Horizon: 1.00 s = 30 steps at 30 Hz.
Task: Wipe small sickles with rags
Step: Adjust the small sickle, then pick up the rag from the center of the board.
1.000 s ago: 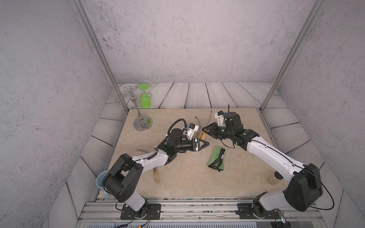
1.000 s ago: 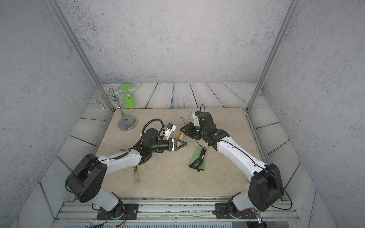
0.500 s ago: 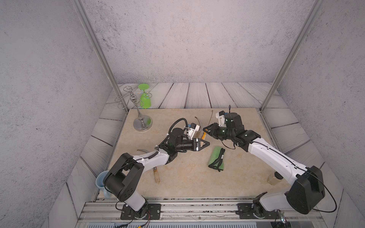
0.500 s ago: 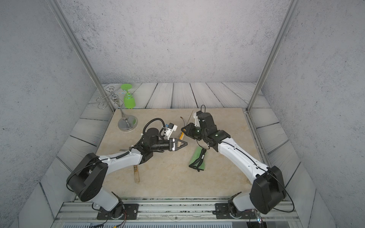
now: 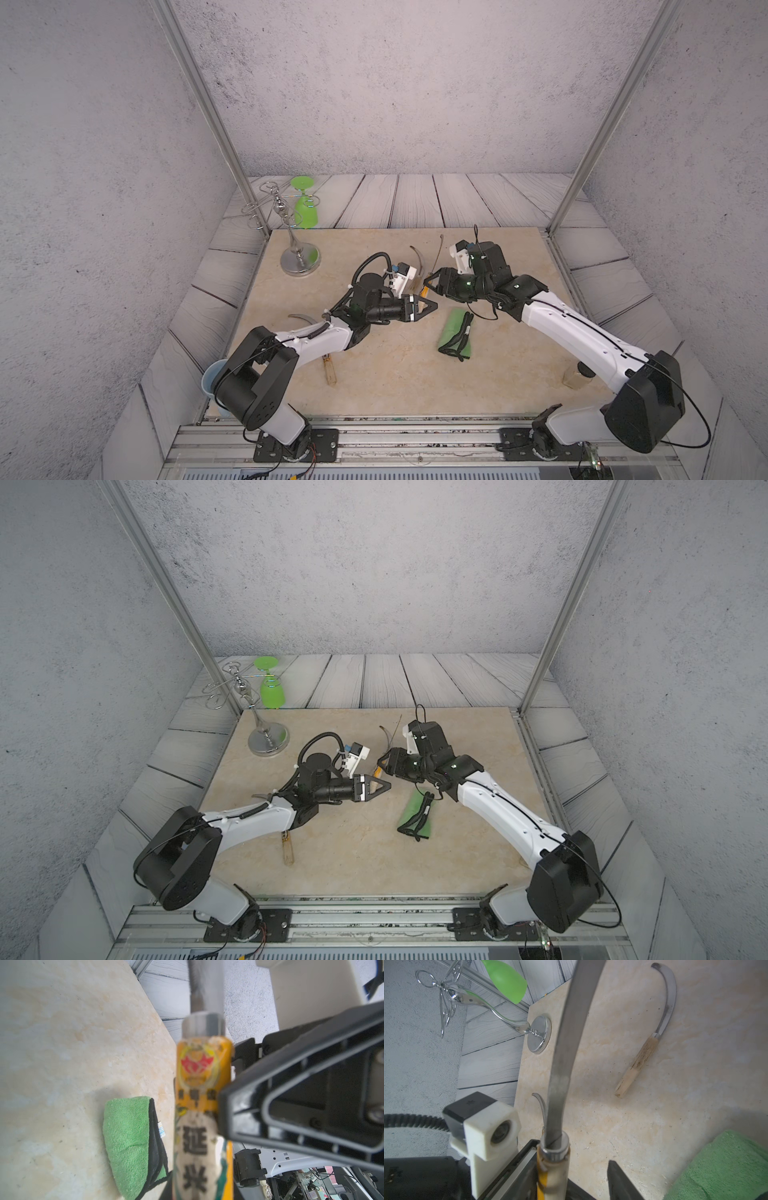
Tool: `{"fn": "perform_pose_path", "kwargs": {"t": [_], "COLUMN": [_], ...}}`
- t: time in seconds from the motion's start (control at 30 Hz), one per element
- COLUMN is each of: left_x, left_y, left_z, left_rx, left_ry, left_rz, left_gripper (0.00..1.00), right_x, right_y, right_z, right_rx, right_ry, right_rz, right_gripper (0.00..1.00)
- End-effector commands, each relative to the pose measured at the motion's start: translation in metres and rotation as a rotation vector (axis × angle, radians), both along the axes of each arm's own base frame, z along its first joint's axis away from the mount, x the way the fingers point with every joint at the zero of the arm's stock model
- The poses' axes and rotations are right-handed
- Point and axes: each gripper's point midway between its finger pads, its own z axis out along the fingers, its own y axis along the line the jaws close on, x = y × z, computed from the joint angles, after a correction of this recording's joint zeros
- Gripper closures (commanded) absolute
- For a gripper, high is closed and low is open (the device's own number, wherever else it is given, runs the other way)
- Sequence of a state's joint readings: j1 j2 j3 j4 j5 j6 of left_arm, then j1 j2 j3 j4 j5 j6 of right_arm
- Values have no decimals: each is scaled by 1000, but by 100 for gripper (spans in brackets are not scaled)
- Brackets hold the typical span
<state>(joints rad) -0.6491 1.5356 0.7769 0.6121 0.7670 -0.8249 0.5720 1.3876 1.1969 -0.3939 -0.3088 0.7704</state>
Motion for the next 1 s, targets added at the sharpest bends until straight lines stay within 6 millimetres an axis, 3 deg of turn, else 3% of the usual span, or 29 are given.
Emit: {"fn": "perform_pose_path", "kwargs": {"t": [0.0, 0.1, 0.2, 0.53, 0.97], "left_x": [10, 12, 12, 4, 3], "left_y": [17, 26, 32, 40, 40], "left_z": [11, 5, 3, 6, 9], "left_rx": [-13, -9, -7, -20, -36], "left_ry": [-65, -49, -45, -53, -50], "left_rz": [65, 84, 95, 103, 108], "left_gripper": [100, 100, 100, 100, 100], "right_x": [-10, -19, -26, -35, -21], "right_y": [-24, -39, -59, -108, -108], "right_z": [20, 16, 0, -84, -146], "right_rx": [-94, -186, -290, -439, -430], "right_ry": [-61, -61, -34, 158, 295], "right_rz": [-12, -9, -24, -90, -87], "right_gripper": [42, 39, 34, 25, 20]}}
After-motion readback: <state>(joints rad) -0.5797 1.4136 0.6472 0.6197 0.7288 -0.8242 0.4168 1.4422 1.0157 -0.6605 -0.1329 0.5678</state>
